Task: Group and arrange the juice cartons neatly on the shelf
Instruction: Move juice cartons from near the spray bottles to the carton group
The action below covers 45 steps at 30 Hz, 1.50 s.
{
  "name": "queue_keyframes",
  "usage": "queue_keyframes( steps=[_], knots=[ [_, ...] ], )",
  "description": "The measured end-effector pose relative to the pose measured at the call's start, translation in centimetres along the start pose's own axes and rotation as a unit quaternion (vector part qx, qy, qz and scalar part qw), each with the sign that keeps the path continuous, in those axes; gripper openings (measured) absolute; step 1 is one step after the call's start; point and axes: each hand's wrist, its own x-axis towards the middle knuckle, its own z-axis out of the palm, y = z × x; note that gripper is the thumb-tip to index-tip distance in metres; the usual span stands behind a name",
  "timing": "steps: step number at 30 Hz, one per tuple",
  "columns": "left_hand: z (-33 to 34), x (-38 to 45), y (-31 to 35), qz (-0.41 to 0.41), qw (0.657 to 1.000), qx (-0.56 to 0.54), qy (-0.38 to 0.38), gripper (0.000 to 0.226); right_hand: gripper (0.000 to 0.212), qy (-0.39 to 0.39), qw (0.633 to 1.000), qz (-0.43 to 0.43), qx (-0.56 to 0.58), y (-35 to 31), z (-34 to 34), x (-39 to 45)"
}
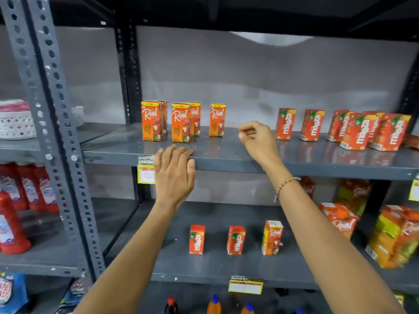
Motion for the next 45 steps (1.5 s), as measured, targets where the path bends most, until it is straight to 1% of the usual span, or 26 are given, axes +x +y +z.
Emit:
queue_keyframes(
  steps=[4, 8, 15, 19, 21, 24, 26, 28, 29, 30, 32, 33, 34, 36, 37, 38, 39, 40, 41, 43, 44, 45],
  knots=[
    [1.6, 0.2, 7.8, 0.039, 0.998, -0.027, -0.028, 0.046, 0.017, 0.067, 0.997, -0.018, -0.041, 3.7, -7.2, -1.1],
    [2.9, 0.5, 16.4, 0.035, 0.996, -0.049, -0.067, 0.038, 0.016, 0.116, 0.99, -0.008, -0.077, 7.1, -14.7, -1.8],
    [5.7, 0.4, 30.6, 0.064, 0.99, -0.087, -0.092, 0.034, 0.019, 0.221, 0.969, 0.057, -0.092, 13.3, -28.0, -3.1],
    [7.3, 0.5, 37.0, 0.098, 0.984, -0.098, -0.11, 0.039, 0.02, 0.297, 0.943, 0.115, -0.1, 17.6, -35.8, -3.0],
    [8.0, 0.8, 39.9, 0.114, 0.981, -0.095, -0.122, 0.041, 0.023, 0.32, 0.929, 0.158, -0.1, 19.5, -39.3, -2.6],
    [8.9, 1.0, 44.1, 0.13, 0.978, -0.105, -0.126, 0.04, 0.031, 0.306, 0.921, 0.219, -0.098, 22.1, -43.3, -1.4],
    [9.3, 1.0, 46.2, 0.125, 0.979, -0.108, -0.123, 0.037, 0.042, 0.286, 0.922, 0.237, -0.111, 23.0, -44.9, -0.5],
    [9.7, 0.9, 47.2, 0.12, 0.981, -0.102, -0.115, 0.035, 0.053, 0.261, 0.922, 0.265, -0.112, 23.7, -46.1, 0.6],
    [10.0, 0.8, 47.3, 0.122, 0.982, -0.099, -0.105, 0.033, 0.057, 0.236, 0.923, 0.286, -0.104, 23.6, -46.5, 0.9],
    [10.3, 0.7, 47.2, 0.126, 0.983, -0.098, -0.092, 0.031, 0.069, 0.208, 0.927, 0.297, -0.099, 23.9, -47.0, 1.4],
    [10.7, 0.6, 46.9, 0.134, 0.984, -0.094, -0.063, 0.028, 0.113, 0.168, 0.924, 0.328, -0.1, 25.0, -47.8, 2.7],
    [10.9, 0.5, 46.9, 0.136, 0.985, -0.093, -0.052, 0.027, 0.132, 0.157, 0.921, 0.342, -0.106, 26.2, -48.3, 3.4],
    [11.0, 0.5, 46.9, 0.137, 0.985, -0.092, -0.043, 0.026, 0.141, 0.15, 0.917, 0.354, -0.108, 29.0, -49.2, 4.9],
    [11.2, 0.4, 47.1, 0.136, 0.986, -0.09, -0.031, 0.026, 0.142, 0.13, 0.914, 0.366, -0.122, 28.9, -49.3, 5.3],
    [11.2, 0.3, 47.1, 0.134, 0.987, -0.089, -0.027, 0.026, 0.137, 0.123, 0.911, 0.371, -0.134, 27.0, -48.7, 4.7],
    [11.3, 0.3, 47.1, 0.132, 0.987, -0.088, -0.025, 0.026, 0.127, 0.117, 0.905, 0.381, -0.15, 25.6, -48.4, 4.2],
    [11.3, 0.3, 47.1, 0.129, 0.987, -0.088, -0.025, 0.027, 0.116, 0.108, 0.899, 0.389, -0.167, 25.0, -48.3, 4.1],
    [11.3, 0.2, 47.0, 0.128, 0.987, -0.089, -0.026, 0.026, 0.112, 0.098, 0.898, 0.391, -0.174, 24.8, -48.3, 4.2],
    [11.3, 0.2, 47.0, 0.128, 0.987, -0.089, -0.026, 0.026, 0.116, 0.083, 0.897, 0.397, -0.178, 24.5, -48.4, 4.2],
    [11.3, 0.2, 47.1, 0.129, 0.987, -0.088, -0.028, 0.026, 0.146, 0.068, 0.889, 0.411, -0.188, 25.0, -48.5, 4.7],
    [11.3, 0.2, 47.1, 0.128, 0.987, -0.087, -0.028, 0.026, 0.154, 0.069, 0.887, 0.414, -0.193, 25.8, -48.6, 5.3],
    [11.2, 0.2, 47.1, 0.127, 0.988, -0.088, -0.028, 0.026, 0.151, 0.064, 0.889, 0.41, -0.195, 26.2, -48.7, 5.5]
  ],
)
